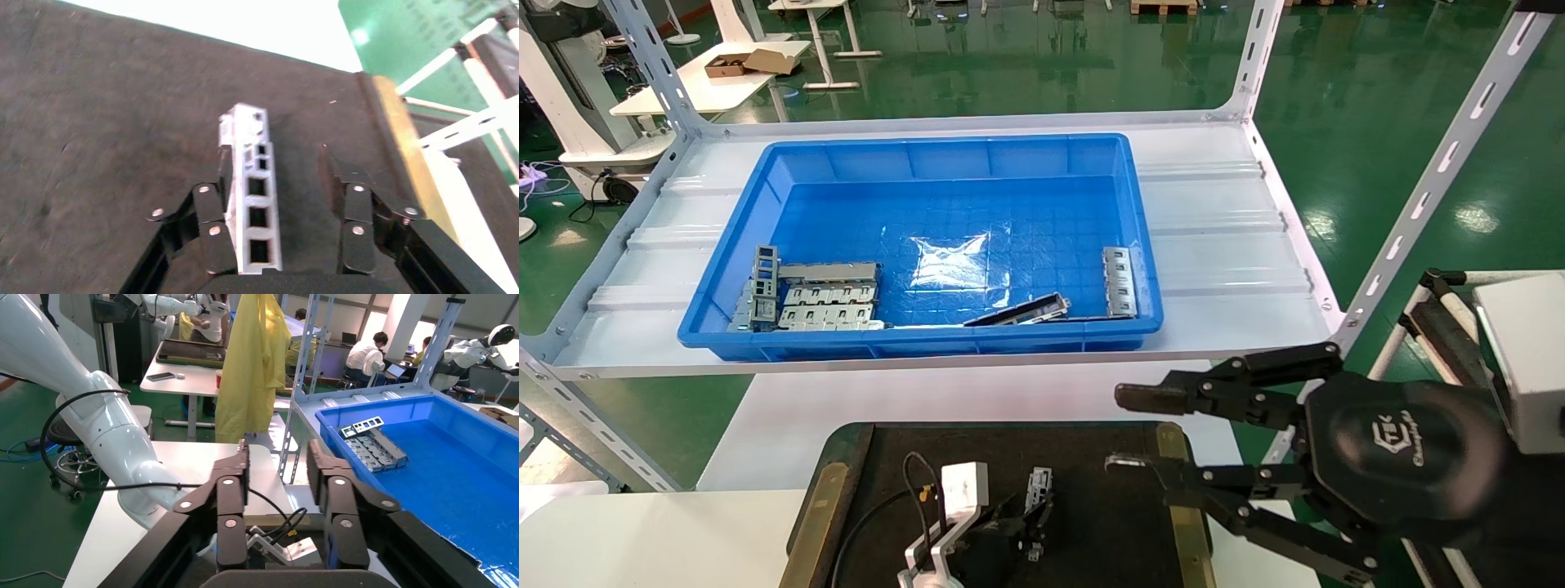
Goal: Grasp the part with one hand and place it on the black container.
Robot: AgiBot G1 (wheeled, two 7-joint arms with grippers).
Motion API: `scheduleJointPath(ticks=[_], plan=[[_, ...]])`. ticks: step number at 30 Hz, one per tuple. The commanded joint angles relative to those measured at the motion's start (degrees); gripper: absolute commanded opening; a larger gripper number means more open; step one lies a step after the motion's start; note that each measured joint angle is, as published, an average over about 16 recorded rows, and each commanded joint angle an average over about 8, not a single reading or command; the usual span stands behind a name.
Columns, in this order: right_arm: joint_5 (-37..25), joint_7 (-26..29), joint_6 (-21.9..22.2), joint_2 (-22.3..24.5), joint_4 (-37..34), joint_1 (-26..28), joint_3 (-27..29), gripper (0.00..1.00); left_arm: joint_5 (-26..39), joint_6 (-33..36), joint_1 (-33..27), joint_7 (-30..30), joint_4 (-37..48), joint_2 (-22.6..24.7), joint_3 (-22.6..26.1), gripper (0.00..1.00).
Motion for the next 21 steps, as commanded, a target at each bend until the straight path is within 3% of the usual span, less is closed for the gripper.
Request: scheduleJointPath(ticks=[1,11,21], plan=[[0.0,0.0,0.0,0.0,0.0,0.0,0.0,1.0,0.8,0.7,-0.1,0.1,-1.0,-0.7,-0.1,1.0],[0.0,0.0,0.0,0.0,0.0,0.0,0.0,1.0,7.9,15.2,-0.1,0.3,-6.6,-8.4,-4.0,1.0],[0.0,0.0,0.0,0.0,0.0,0.0,0.0,1.0,11.3,38.1,2.6,7.1,-7.1,-16.0,-14.9,1.0]])
